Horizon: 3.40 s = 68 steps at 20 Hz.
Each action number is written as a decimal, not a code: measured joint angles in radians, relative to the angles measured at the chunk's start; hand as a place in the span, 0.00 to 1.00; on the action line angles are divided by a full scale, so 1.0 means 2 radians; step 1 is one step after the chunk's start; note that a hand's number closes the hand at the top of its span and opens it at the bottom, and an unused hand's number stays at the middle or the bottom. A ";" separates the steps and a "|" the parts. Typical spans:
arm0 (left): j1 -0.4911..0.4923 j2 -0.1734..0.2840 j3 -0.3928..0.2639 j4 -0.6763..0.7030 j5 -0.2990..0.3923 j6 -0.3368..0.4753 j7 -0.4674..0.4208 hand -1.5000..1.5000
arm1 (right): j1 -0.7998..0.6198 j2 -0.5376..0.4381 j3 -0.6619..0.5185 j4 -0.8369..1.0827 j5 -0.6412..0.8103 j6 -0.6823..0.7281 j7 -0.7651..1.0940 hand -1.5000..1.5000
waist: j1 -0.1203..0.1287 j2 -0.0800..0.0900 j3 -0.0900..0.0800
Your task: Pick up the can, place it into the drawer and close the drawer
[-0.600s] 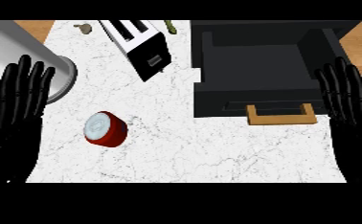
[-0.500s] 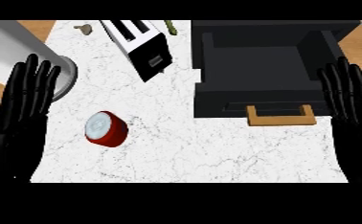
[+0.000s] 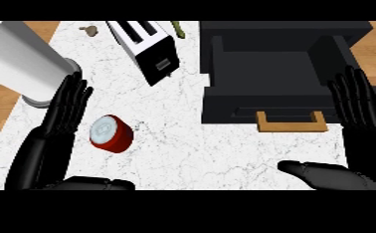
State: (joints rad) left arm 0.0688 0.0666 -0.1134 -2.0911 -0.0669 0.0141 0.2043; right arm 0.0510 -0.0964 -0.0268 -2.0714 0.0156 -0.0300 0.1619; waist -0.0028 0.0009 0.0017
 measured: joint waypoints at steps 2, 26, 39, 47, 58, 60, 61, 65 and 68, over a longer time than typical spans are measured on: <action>0.013 -0.003 -0.014 -0.023 -0.012 0.006 0.033 0.00 | 0.006 -0.003 -0.006 -0.001 -0.005 0.002 0.014 0.00 | 0.001 -0.001 0.000; 0.023 -0.018 0.018 -0.004 -0.011 0.019 0.070 0.00 | 0.081 0.010 -0.051 0.014 -0.025 0.056 -0.050 0.00 | 0.001 -0.001 -0.001; 0.017 -0.025 0.035 0.120 -0.007 0.025 -0.038 0.00 | 0.102 0.007 -0.083 0.005 -0.043 0.089 -0.057 0.00 | 0.000 -0.001 -0.001; 0.032 -0.016 0.061 0.173 0.001 0.016 -0.096 0.00 | 0.104 0.014 -0.092 0.006 -0.043 0.099 -0.065 0.00 | 0.001 -0.001 -0.001; 0.031 -0.010 0.091 0.269 0.007 0.006 -0.179 0.00 | 0.084 0.020 -0.093 0.020 -0.030 0.103 -0.064 0.00 | 0.001 -0.001 -0.001; 0.029 0.001 0.103 0.293 0.015 -0.006 -0.198 0.00 | 0.084 0.021 -0.094 0.029 -0.028 0.105 -0.074 0.00 | 0.001 -0.001 -0.001; 0.025 0.003 0.106 0.299 0.015 -0.007 -0.198 0.00 | 0.081 0.025 -0.090 0.036 -0.021 0.102 -0.079 0.00 | 0.001 -0.001 -0.001; 0.025 0.006 0.114 0.335 0.018 -0.016 -0.232 0.00 | 0.082 0.025 -0.096 0.024 -0.027 0.103 -0.068 0.00 | 0.001 -0.001 -0.001; 0.022 0.001 0.111 0.348 0.012 -0.009 -0.236 0.00 | 0.095 0.027 -0.098 0.015 -0.031 0.111 -0.070 0.00 | 0.000 -0.001 -0.001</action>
State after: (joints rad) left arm 0.1124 0.0684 0.1088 -1.3958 -0.0420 -0.0041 -0.2674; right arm 0.2417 -0.0425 -0.2234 -2.0419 -0.0461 0.1914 0.0224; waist -0.0021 -0.0005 0.0000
